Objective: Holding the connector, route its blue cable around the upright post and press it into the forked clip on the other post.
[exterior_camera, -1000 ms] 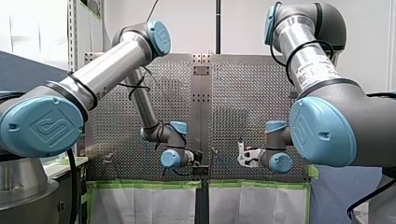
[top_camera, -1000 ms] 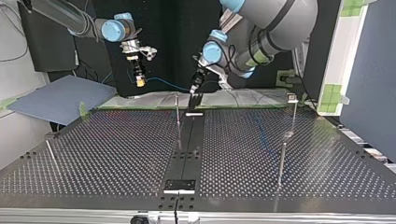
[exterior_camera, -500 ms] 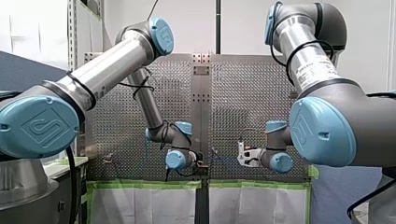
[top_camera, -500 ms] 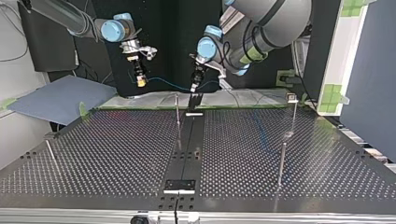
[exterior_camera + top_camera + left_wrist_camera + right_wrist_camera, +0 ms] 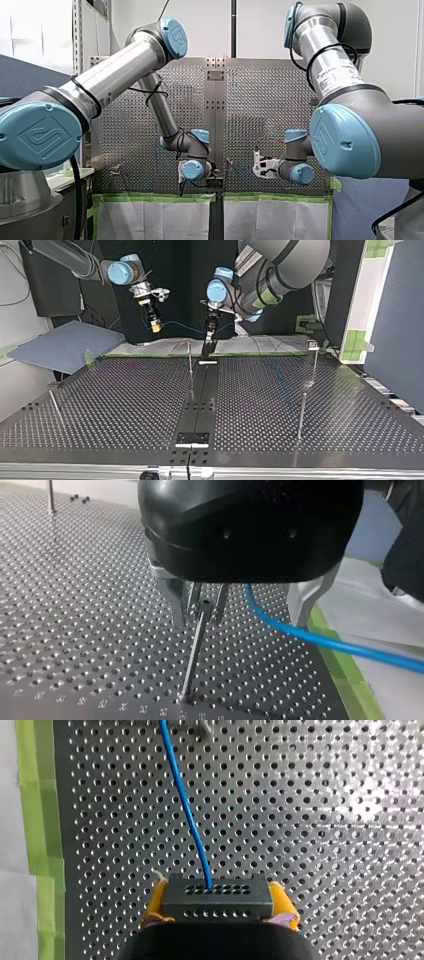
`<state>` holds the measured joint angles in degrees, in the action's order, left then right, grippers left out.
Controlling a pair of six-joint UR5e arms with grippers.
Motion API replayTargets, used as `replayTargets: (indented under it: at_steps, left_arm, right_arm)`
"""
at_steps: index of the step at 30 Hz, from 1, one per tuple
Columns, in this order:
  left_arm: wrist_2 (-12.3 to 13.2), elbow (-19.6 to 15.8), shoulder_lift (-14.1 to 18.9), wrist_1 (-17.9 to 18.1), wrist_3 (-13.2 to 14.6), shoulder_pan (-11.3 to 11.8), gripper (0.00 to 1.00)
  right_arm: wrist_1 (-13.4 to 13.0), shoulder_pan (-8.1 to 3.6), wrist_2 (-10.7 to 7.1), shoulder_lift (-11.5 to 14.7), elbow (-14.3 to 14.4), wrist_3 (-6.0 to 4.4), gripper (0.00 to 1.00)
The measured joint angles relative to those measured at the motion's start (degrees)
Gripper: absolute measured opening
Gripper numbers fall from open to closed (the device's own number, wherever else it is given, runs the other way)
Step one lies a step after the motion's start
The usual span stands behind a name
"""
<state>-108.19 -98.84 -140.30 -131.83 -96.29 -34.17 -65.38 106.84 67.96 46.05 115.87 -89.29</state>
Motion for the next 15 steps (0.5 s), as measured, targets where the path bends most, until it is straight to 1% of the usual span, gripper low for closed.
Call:
replayTargets:
  at_steps: [6, 10, 15]
  left_arm:
    - [-1.6, 0.5, 0.0, -0.4, -2.8, -0.6, 1.0]
    - [-1.8, 1.5, -0.2, -1.2, -4.7, -1.1, 1.0]
    - [-2.5, 3.7, -2.0, -3.2, -7.2, -2.1, 1.0]
  right_arm:
    - [0.0, -0.08, -1.44, 0.1, 0.0, -0.43, 0.0]
    - [-0.1, -0.09, -1.66, 0.1, 0.0, -0.72, 0.0]
    - [0.0, -0.1, -2.02, 0.1, 0.0, -0.86, 0.0]
